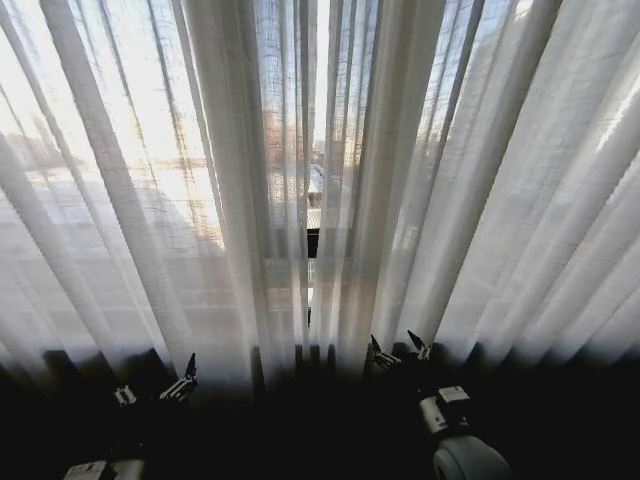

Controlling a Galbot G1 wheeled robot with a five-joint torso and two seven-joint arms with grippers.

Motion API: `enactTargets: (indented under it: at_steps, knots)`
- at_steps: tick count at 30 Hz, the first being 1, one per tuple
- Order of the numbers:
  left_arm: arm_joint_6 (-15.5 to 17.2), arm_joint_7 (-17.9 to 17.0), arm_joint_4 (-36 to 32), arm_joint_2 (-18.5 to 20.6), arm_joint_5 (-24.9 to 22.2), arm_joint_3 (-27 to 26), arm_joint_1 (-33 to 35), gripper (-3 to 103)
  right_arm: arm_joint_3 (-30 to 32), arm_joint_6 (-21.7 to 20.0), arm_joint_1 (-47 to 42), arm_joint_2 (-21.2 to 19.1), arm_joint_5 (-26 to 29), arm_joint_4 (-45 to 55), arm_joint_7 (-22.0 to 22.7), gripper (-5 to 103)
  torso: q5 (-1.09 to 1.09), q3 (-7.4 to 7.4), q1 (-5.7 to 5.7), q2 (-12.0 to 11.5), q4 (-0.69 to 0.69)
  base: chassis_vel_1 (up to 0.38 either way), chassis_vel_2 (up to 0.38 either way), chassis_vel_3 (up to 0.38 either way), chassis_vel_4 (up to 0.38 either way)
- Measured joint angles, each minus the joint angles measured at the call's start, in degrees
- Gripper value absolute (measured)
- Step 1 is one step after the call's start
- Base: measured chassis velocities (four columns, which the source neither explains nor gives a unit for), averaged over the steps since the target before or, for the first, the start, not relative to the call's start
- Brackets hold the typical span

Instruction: Open the curtains by pulling them apart, changing their state from closed to fully open.

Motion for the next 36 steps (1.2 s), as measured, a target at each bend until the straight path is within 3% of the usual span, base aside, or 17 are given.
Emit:
enactTargets:
  at_steps: [10,25,36]
  knots:
    - [-0.11,0.0,0.28,-0.52,-0.03,-0.69,0.24,100,-5.17,-0.58,6.56,0.56,0.85,-8.05,0.24,100,0.03,0.0,-0.02,0.01,0.0,-0.017,0.024,0.015,-0.029]
    - [0.23,-0.05,0.24,-2.86,0.08,-3.67,1.41,100,-13.07,-3.35,20.4,0.27,7.16,-18.16,1.76,100,0.01,0.0,-0.02,0.01,0.0,0.0,0.0,0.0,0.0]
    - [0.35,-0.19,-0.39,-3.44,0.67,-4.29,2.08,100,-13.54,-2.31,32.05,1.39,6.8,-29.61,2.22,100,0.02,0.0,-0.02,0.0,0.0,0.0,0.0,0.0,0.0]
